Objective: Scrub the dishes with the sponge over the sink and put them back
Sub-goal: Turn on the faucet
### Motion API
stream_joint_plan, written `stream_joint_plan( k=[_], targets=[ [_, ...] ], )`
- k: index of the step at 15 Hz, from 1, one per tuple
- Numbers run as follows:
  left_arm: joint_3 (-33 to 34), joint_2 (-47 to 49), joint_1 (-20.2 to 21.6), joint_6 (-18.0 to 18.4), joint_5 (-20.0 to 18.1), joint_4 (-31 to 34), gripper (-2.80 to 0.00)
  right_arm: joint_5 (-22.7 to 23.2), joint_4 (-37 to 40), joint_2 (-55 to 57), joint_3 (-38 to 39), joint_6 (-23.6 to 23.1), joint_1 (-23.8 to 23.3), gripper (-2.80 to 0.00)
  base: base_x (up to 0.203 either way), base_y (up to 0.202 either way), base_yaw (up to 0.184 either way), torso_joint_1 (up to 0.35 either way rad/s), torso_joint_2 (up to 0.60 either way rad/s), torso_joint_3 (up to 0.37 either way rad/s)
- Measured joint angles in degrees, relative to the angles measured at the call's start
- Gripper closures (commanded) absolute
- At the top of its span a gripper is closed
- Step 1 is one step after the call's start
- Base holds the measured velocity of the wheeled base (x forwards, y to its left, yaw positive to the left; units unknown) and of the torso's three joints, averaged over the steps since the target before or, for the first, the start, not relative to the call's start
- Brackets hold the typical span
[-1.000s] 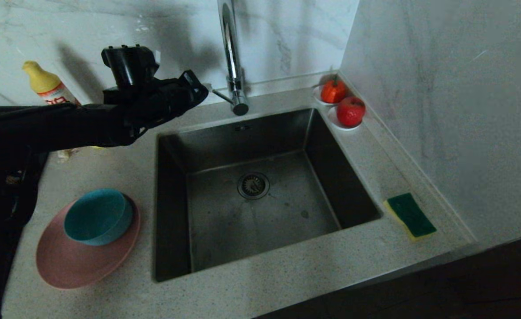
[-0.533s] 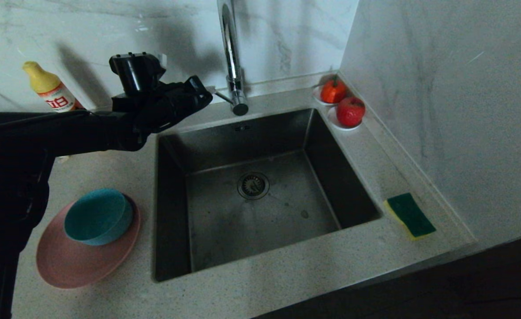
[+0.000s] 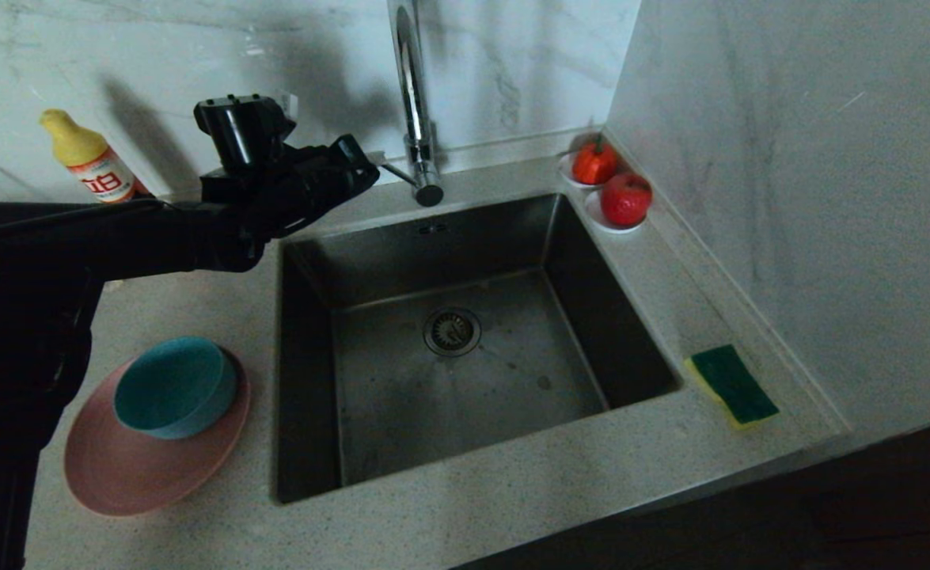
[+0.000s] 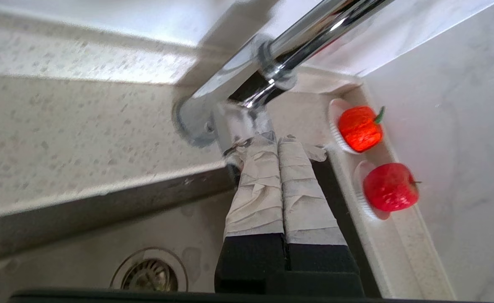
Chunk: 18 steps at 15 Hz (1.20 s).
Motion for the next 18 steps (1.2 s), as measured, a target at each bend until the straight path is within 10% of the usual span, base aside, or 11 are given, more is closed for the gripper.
stream_joint_plan(
  k=[18],
  targets=[
    [0.0,1.5,0.3,-0.4,-3.7,-1.3,0.0,0.0,0.0,0.0,0.0,0.0,0.0,0.0,0.0,0.0,0.0,0.0,0.0,0.0]
  ],
)
